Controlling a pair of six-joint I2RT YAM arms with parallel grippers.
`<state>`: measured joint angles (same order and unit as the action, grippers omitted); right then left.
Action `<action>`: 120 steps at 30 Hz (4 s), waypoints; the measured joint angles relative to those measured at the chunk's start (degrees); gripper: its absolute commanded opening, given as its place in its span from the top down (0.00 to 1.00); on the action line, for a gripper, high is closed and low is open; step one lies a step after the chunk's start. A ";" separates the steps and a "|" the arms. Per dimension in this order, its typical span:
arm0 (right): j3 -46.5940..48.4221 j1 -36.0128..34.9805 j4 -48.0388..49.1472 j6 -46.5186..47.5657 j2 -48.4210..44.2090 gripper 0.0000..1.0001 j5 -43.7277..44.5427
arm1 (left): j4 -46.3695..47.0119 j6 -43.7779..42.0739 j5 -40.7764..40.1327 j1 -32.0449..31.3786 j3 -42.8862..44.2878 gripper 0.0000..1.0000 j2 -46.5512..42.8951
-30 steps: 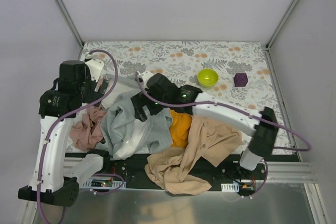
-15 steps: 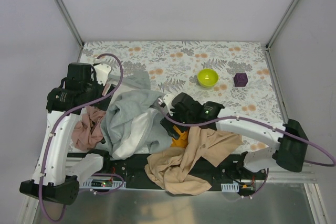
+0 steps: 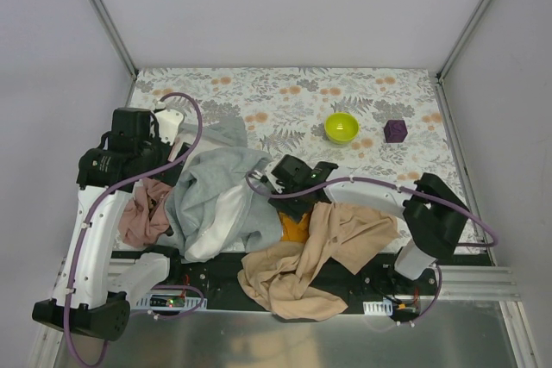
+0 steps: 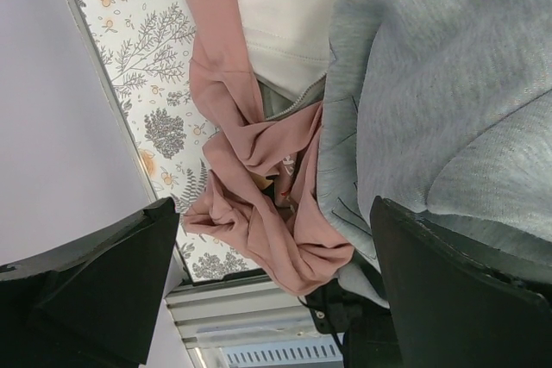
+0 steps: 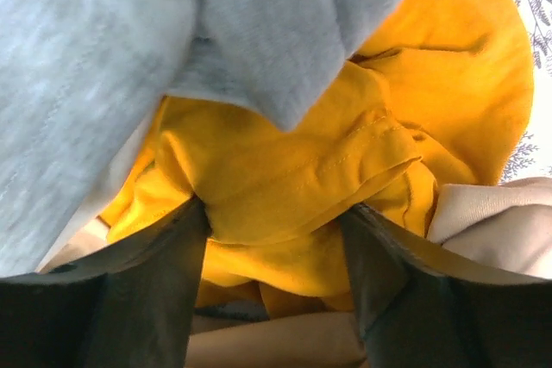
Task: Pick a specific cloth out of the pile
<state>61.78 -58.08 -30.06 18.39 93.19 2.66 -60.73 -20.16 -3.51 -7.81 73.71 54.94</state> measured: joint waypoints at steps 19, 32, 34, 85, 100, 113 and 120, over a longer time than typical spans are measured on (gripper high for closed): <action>16.17 5.44 -6.71 -4.42 -9.99 1.00 2.56 | 0.00 0.02 0.09 0.02 -0.42 0.03 0.00; 47.78 24.57 16.00 -10.73 -13.16 1.00 1.27 | 0.00 0.02 0.09 0.02 -0.42 0.03 0.00; 55.52 27.17 20.04 -11.06 -7.48 1.00 1.88 | 0.00 0.02 0.09 0.00 -0.42 0.03 0.02; -5.66 42.40 31.98 -16.68 -23.43 0.01 -0.09 | 16.06 2.54 -4.85 0.02 -11.98 0.01 3.26; -38.21 42.47 39.65 -20.55 -42.29 0.01 12.37 | 48.26 13.38 -7.41 5.14 -34.82 0.01 3.23; -40.65 42.53 44.04 -20.87 -43.69 0.01 16.48 | 57.94 18.01 -4.74 6.05 -41.79 0.01 3.56; -40.65 42.53 44.44 -20.81 -43.60 0.01 16.63 | 58.51 18.05 -4.39 6.08 -41.79 0.01 4.02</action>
<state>21.12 -15.55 14.37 -2.42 49.58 19.29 -2.22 -2.11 -7.90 -1.74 31.92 58.96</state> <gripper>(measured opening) 0.991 0.990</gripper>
